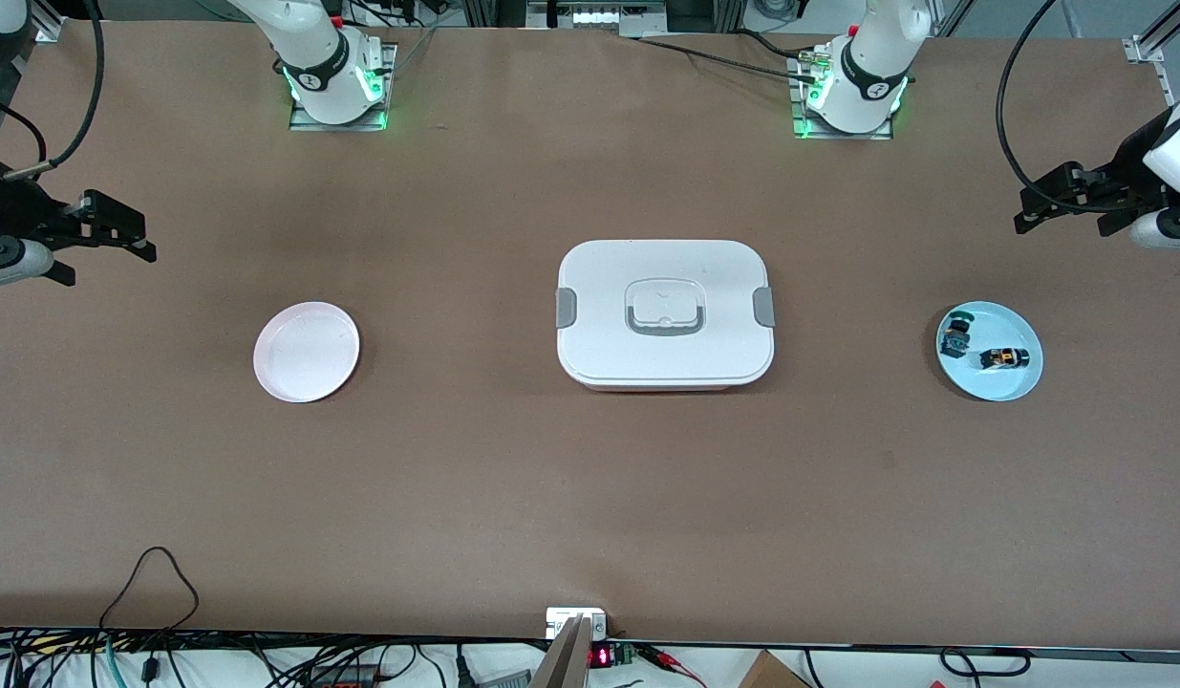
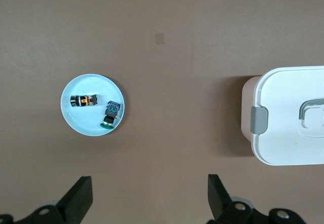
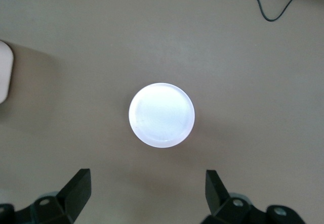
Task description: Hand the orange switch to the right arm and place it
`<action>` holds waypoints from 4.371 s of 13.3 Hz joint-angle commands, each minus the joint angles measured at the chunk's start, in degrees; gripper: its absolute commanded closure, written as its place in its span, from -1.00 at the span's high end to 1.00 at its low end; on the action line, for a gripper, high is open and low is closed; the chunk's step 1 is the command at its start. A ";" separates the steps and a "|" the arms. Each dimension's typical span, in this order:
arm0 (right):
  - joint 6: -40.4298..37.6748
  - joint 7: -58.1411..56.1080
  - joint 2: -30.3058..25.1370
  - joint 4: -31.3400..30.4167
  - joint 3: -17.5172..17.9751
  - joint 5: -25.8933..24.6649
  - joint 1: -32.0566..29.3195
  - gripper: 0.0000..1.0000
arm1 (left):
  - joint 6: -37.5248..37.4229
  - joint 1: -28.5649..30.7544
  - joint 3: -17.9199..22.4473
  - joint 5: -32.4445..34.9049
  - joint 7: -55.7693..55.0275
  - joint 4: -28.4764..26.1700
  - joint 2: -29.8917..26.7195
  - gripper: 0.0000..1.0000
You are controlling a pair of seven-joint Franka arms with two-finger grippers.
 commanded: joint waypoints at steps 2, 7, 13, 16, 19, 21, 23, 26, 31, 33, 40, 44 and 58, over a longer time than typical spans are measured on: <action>0.11 0.03 -0.43 0.06 0.02 1.41 -0.31 1.00 | -1.13 0.37 -0.15 0.19 0.44 0.49 -0.11 1.00; -1.92 10.14 -0.70 -0.03 0.20 -0.08 0.13 1.00 | -1.13 0.19 -0.32 -0.07 0.35 2.07 0.95 1.00; -1.39 8.29 -0.61 0.15 0.55 -6.86 3.03 1.00 | -1.13 0.37 0.12 0.28 0.71 2.25 2.88 1.00; -1.39 8.29 -0.61 0.23 0.55 -6.59 3.03 1.00 | -1.13 0.19 0.03 1.15 0.79 2.34 5.95 1.00; -1.30 8.38 -0.61 0.32 0.46 -6.33 2.94 1.00 | -0.95 0.02 -0.06 1.42 1.06 1.20 8.68 1.00; -1.30 8.38 -0.52 0.32 0.46 -6.41 2.94 1.00 | -0.61 0.10 -0.06 1.33 1.23 1.02 10.25 1.00; -0.43 8.38 -0.26 0.41 0.37 -6.33 2.68 1.00 | -0.52 0.19 0.12 1.33 1.32 0.58 12.10 1.00; 2.21 7.94 1.76 0.50 0.37 -6.41 2.85 1.00 | 0.01 0.63 0.21 1.33 1.50 -0.21 13.42 1.00; 2.48 7.85 9.41 0.59 0.20 -6.32 2.33 1.00 | 5.27 5.71 0.29 1.33 3.42 -2.66 18.52 1.00; 2.48 7.68 9.41 0.59 0.20 -6.41 2.68 1.00 | 7.74 7.92 0.21 1.33 5.62 -4.34 19.92 1.00; 2.48 7.85 9.50 0.59 0.20 -6.24 2.50 1.00 | 13.63 9.60 0.29 1.86 6.41 -6.54 23.79 1.00; 1.61 7.77 9.68 0.06 0.37 -2.84 2.59 1.00 | 16.44 11.79 0.29 3.18 7.12 -6.63 25.55 1.00; -20.86 -17.02 17.13 -11.89 0.11 54.80 -10.68 1.00 | 28.56 15.48 0.29 3.18 14.50 -11.89 25.82 1.00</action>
